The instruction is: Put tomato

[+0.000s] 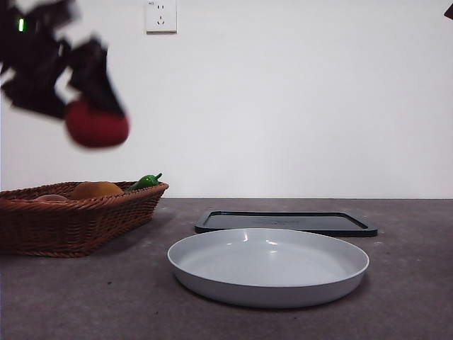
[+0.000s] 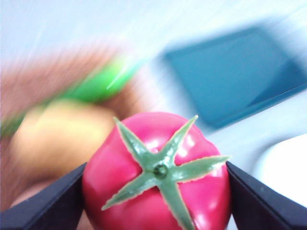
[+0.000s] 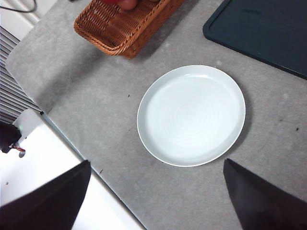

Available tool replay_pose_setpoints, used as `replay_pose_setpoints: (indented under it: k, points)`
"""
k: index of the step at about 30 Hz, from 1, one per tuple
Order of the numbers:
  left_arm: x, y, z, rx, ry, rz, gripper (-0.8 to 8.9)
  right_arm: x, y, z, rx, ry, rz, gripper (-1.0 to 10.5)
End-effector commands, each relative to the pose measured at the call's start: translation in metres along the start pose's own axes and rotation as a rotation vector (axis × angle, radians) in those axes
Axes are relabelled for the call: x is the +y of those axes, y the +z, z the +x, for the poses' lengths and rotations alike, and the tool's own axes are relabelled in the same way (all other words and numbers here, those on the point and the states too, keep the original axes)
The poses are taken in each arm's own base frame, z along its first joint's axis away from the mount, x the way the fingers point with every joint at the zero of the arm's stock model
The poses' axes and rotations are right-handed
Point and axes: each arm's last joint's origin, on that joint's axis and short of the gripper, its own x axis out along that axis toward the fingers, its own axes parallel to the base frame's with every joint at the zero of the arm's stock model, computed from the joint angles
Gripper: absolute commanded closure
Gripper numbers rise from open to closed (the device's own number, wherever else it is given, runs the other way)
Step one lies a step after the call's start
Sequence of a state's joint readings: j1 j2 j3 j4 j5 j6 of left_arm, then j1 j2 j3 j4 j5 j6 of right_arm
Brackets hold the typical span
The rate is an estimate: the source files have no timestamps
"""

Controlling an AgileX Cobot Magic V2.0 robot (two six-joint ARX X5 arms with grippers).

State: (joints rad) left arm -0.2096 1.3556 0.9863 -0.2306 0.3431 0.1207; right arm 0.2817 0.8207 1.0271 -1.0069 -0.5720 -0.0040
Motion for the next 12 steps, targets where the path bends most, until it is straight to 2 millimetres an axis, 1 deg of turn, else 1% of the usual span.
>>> replay_pose_setpoints:
  k: [1,3,6,9,12]
  points:
    - [-0.02,0.013,-0.009,-0.056,-0.086,0.02,4.75,0.002,0.004,-0.002,-0.012,0.003,-0.022,5.1]
    - [-0.035,0.017,-0.012,-0.071,-0.128,0.051,4.75,0.002,0.004,-0.002,-0.012,0.003,-0.022,5.1]
    - [-0.058,0.018,-0.01,-0.069,-0.198,0.094,4.75,0.002,0.004,-0.002,-0.012,0.003,-0.022,5.1]
    - [-0.08,0.016,-0.002,-0.059,-0.268,0.134,4.75,0.002,0.004,-0.002,-0.012,0.003,-0.022,5.1]
    - [-0.101,0.014,0.012,-0.052,-0.333,0.172,4.75,0.002,0.004,-0.002,-0.011,0.003,-0.022,5.1]
